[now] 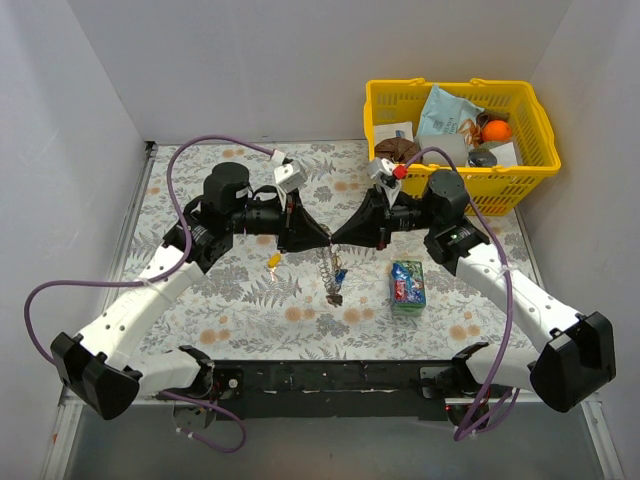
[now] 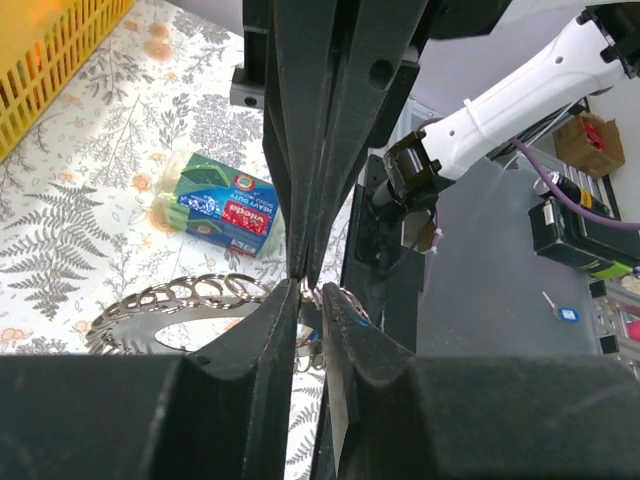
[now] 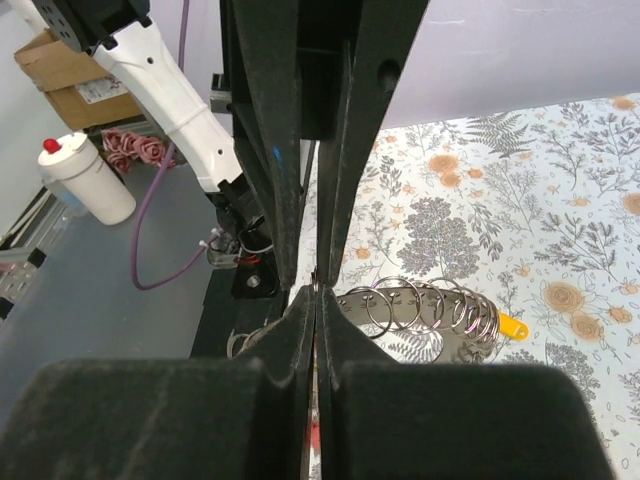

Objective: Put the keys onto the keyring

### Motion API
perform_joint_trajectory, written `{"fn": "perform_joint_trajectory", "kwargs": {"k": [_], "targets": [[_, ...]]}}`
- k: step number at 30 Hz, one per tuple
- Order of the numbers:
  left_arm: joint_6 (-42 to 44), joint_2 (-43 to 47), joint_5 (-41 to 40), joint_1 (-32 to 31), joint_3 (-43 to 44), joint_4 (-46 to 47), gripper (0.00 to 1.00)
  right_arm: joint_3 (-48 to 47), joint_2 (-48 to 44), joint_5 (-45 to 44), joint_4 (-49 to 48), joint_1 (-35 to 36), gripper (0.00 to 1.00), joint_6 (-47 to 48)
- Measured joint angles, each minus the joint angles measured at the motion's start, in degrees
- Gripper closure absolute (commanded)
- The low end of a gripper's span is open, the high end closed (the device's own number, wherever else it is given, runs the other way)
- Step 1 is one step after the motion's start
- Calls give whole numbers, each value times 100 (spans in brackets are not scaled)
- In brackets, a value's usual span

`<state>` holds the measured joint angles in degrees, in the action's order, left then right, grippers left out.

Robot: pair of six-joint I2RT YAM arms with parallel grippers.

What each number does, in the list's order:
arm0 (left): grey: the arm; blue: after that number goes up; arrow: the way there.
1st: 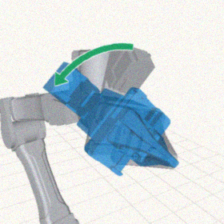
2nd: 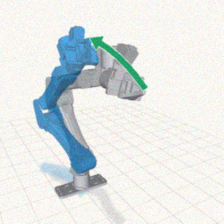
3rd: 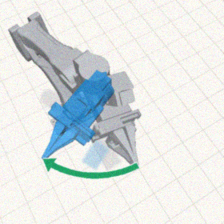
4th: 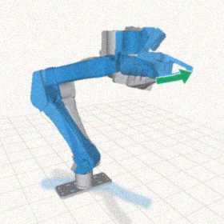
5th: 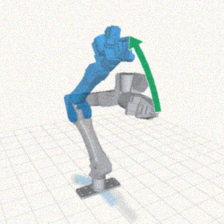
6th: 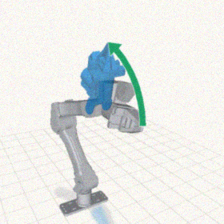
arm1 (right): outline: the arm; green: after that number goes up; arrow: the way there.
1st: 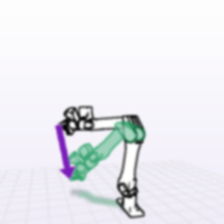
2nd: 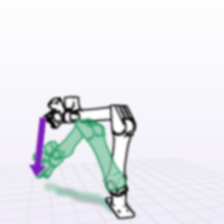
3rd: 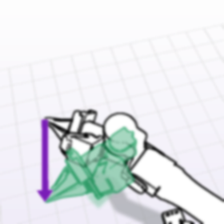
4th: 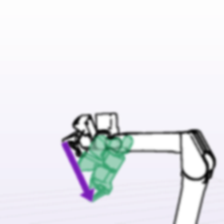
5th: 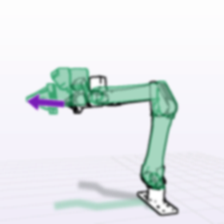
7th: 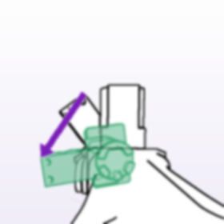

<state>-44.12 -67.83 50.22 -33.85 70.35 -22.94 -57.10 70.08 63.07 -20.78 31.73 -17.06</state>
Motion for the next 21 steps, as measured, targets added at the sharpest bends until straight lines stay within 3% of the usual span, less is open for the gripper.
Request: {"fn": "perform_joint_trajectory", "kwargs": {"k": [2,5,6,8,16,21], "targets": [[-164,74,-48,-2,-103,280,74,219,-92,-129,-289,2,99,-201],[-531,341,-151,-2,-382,907,50,699,-275,-343,-990,11,99,-678],[-608,417,-168,-2,-450,1075,31,807,-313,-402,-1182,13,99,-824],[-879,555,-199,-2,-551,1480,23,1038,-376,-599,-1834,15,99,-1226],[-1867,579,-66,83,-820,3058,24,1355,-662,-1298,-3574,15,99,-2223],[-2321,435,214,153,-916,3692,33,1386,-774,-1606,-4232,15,99,-2573]]}}
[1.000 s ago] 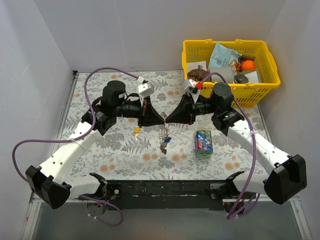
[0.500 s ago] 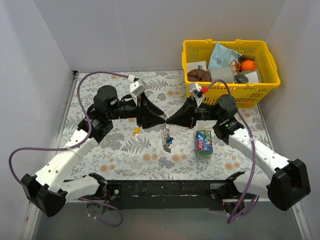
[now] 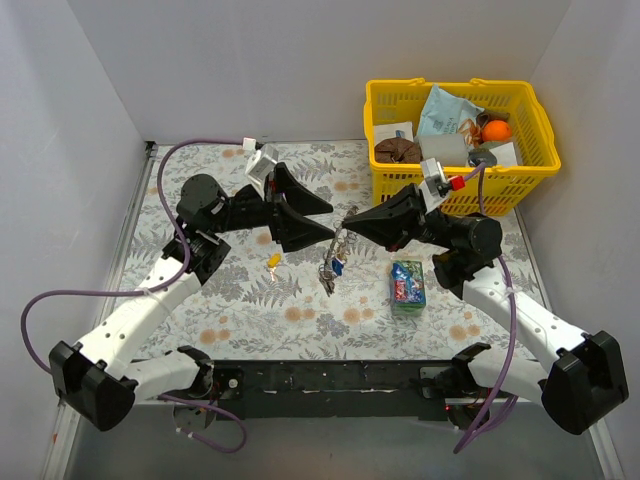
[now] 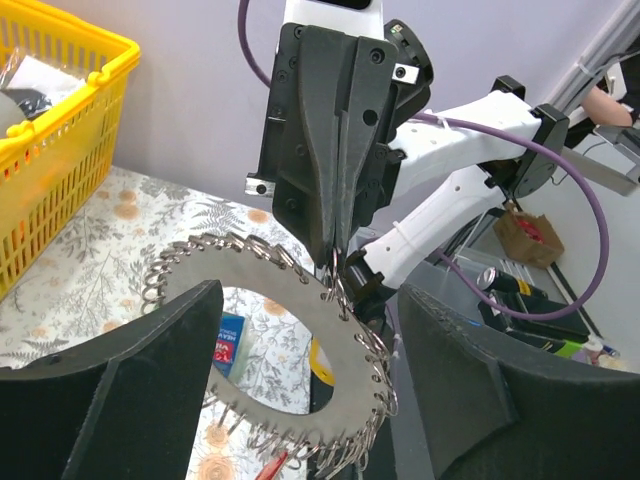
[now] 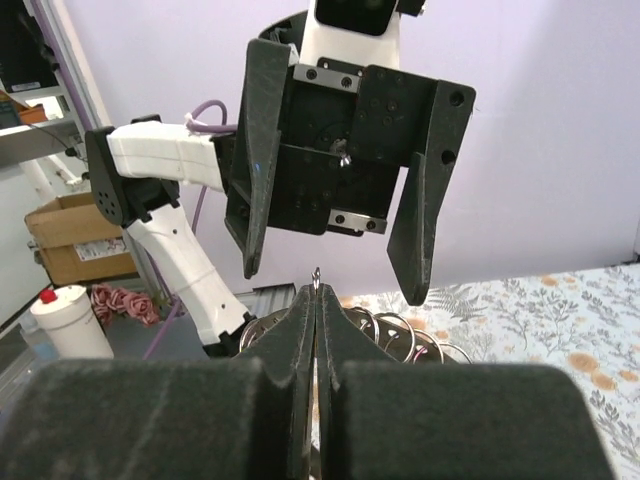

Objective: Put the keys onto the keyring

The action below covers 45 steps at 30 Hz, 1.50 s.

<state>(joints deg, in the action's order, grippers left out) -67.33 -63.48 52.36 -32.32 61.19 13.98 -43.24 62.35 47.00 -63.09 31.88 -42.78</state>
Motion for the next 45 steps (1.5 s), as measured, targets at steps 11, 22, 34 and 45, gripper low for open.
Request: {"fn": "perform_joint_trajectory", "kwargs": {"k": [11,22,34,45], "targets": [[-404,-114,260,28,-57,584,59,0,33,-103,-605,0,99,-400],[-474,-330,393,33,-11,702,60,9,181,-105,-870,-2,99,-599],[-463,-382,468,33,42,706,66,94,337,-120,-949,-4,99,-754],[-269,-380,391,33,74,446,76,96,337,-122,-946,-4,99,-787]]}}
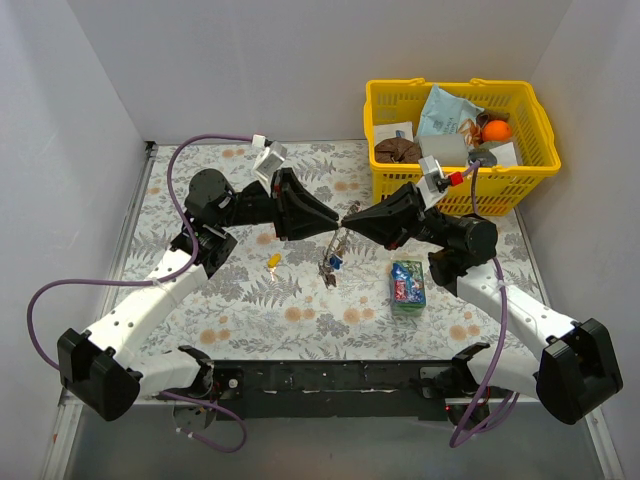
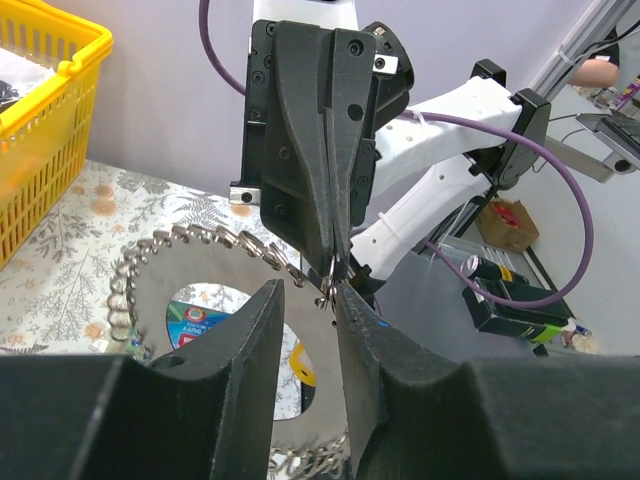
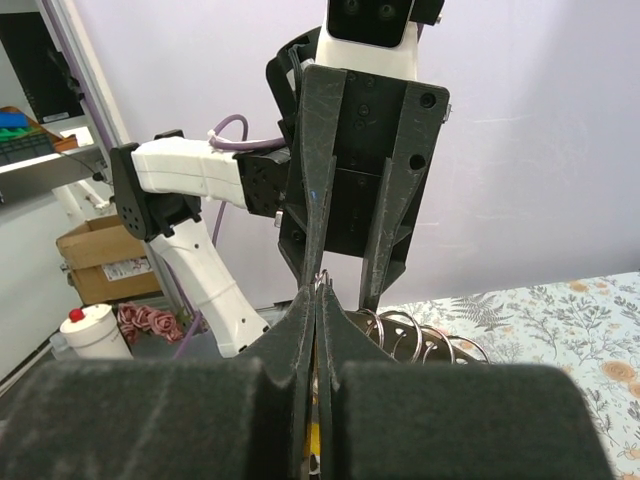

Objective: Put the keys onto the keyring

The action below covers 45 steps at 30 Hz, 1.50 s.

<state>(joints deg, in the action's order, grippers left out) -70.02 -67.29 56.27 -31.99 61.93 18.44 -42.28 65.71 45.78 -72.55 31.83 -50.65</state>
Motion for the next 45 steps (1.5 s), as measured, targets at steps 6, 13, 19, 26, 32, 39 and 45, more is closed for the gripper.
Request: {"fn": "perform_joint_trajectory", "kwargs": {"k": [6,13,19,26,32,39,45], "targets": [[61,0,-31,-2,13,-48,98,0,2,0,11,-17,99,2],[129,0,-28,-4,81,-114,100,0,2,-66,17,-33,99,-4],[271,24,-146,-4,83,-273,100,0,46,-72,17,-42,89,0],[846,138,-756,-13,203,-1067,100,7,136,-66,13,-52,33,7],[1714,319,-1596,-9,229,-2057,100,96,59,35,260,-83,17,337],[2916,1141,-2507,0,-170,-2798,100,96,-203,133,1217,-140,9,1126],[3797,1921,-3139,0,-848,-2981,100,92,-118,286,2146,-151,9,1790]]}}
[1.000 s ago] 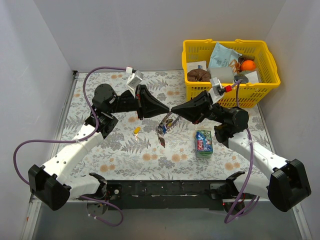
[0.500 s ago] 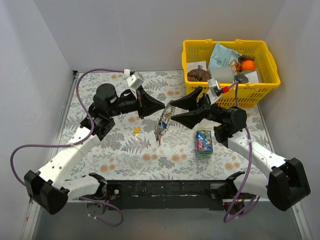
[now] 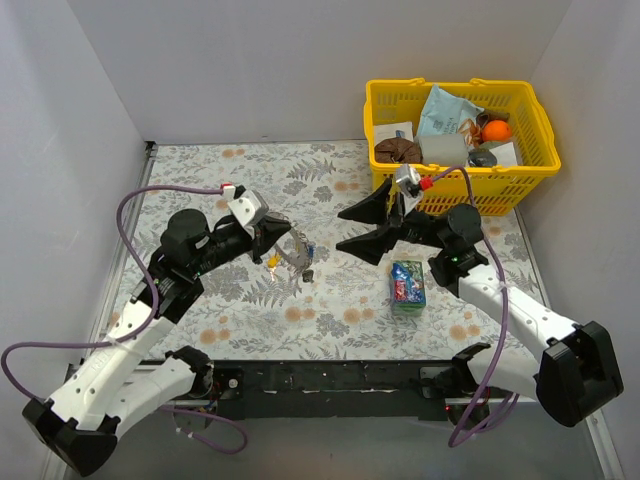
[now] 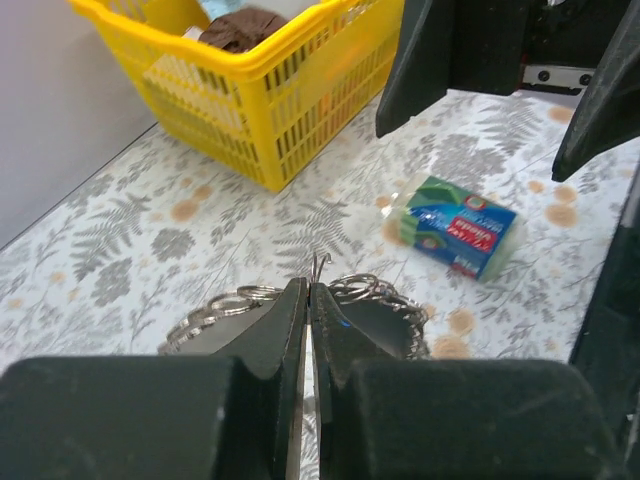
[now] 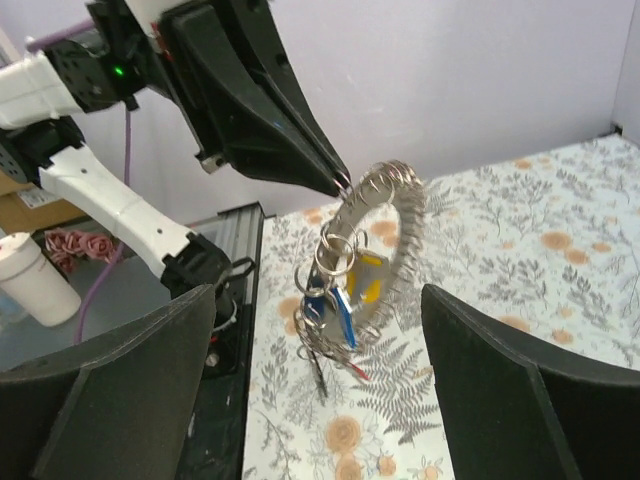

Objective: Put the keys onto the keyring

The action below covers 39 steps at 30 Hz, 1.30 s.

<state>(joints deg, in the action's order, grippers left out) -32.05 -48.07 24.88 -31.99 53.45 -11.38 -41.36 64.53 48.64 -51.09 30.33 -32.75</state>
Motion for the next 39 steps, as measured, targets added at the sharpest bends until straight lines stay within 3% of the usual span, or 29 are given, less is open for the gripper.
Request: {"fn": "perform_joint_trajectory", "kwargs": {"k": [11,18,29,36,39], "targets": [[90,94,-1316,0,-83,-719,100,-313,1082,-120,1665,72,13,1008],[-203,44,-2216,190,-46,-837,100,-1331,2441,-894,3119,612,21,1589],[-1163,-518,-2664,2070,192,-942,100,-2782,3969,-2697,5115,1939,25,2308],[-1971,-1023,-1912,3768,275,-962,100,-2959,4282,-3226,5202,2310,30,2909],[-2197,-1067,-1596,4050,275,-946,100,-2957,4352,-3287,5036,2310,32,3261]]}}
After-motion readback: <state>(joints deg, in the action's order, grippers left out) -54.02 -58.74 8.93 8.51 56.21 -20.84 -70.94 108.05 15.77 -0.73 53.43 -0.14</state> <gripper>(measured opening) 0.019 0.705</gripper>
